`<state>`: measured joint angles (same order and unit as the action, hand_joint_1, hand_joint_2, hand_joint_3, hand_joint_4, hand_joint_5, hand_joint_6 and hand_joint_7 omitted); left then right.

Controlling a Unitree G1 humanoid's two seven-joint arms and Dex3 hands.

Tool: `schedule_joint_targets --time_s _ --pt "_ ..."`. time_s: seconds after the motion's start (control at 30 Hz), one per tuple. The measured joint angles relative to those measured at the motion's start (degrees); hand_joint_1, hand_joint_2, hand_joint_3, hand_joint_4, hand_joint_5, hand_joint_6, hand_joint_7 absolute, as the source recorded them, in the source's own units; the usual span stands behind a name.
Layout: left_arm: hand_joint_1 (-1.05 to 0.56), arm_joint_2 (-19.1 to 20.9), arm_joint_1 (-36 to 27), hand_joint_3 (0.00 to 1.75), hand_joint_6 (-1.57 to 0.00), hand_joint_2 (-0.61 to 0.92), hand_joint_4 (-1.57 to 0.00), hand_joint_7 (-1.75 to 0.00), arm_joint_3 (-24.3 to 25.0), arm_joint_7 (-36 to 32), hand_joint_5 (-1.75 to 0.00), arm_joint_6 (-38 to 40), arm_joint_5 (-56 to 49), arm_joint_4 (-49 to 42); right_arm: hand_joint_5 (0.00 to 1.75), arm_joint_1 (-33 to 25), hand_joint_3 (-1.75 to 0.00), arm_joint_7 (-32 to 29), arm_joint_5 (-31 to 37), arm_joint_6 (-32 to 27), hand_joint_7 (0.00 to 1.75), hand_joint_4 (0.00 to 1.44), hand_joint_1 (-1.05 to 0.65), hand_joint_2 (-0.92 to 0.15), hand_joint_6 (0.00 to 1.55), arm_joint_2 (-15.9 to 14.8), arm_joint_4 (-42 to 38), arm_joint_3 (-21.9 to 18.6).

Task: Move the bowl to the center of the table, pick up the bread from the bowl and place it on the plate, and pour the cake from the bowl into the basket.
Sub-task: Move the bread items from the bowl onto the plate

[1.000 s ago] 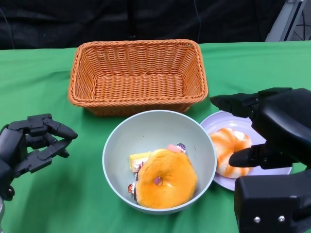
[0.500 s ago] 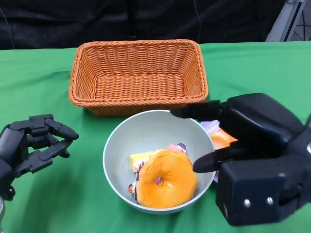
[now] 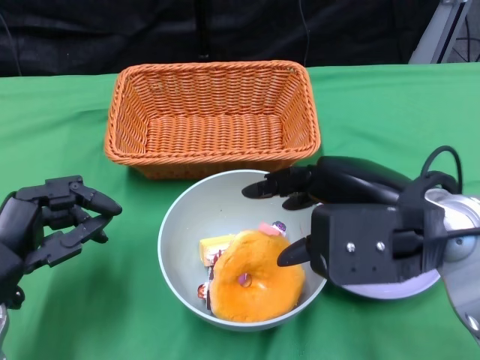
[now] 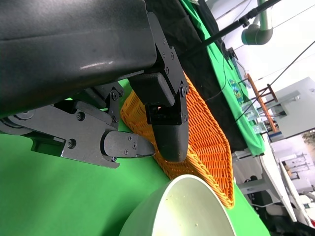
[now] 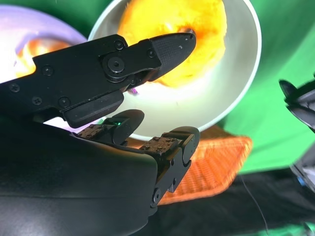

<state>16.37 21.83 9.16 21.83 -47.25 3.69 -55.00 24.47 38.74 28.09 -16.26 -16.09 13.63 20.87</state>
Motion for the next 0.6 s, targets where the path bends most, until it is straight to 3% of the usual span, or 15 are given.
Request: schedule_joint_targets --time_s 0.3,0.43,0.6 --pt "-0.11 0.06 0.00 0.25 -0.95 0.91 -0.83 -0.80 -0.21 -0.32 -1.25 -0.39 -1.11 0.00 0.00 3.06 -0.17 2.01 -2.79 0.28 0.00 0.53 -0.81 -0.92 0.33 -0.13 -5.47 2.71" --pt "-0.11 0.07 0.00 0.25 -0.95 0.91 -0.83 -0.80 -0.20 -0.38 -1.24 -0.39 -1.11 -0.01 0.03 3.16 -0.18 2.18 -3.09 1.59 0.00 0.58 -0.84 -0.92 0.31 -0.19 -6.97 3.78" --pt "-0.11 0.09 0.00 0.25 -0.94 0.91 -0.83 -0.80 -0.20 -0.80 -1.23 -0.61 -1.16 -0.14 0.00 3.53 -0.20 2.31 -2.77 2.78 0.00 0.41 -0.87 -0.92 0.25 -0.27 -8.74 5.60"
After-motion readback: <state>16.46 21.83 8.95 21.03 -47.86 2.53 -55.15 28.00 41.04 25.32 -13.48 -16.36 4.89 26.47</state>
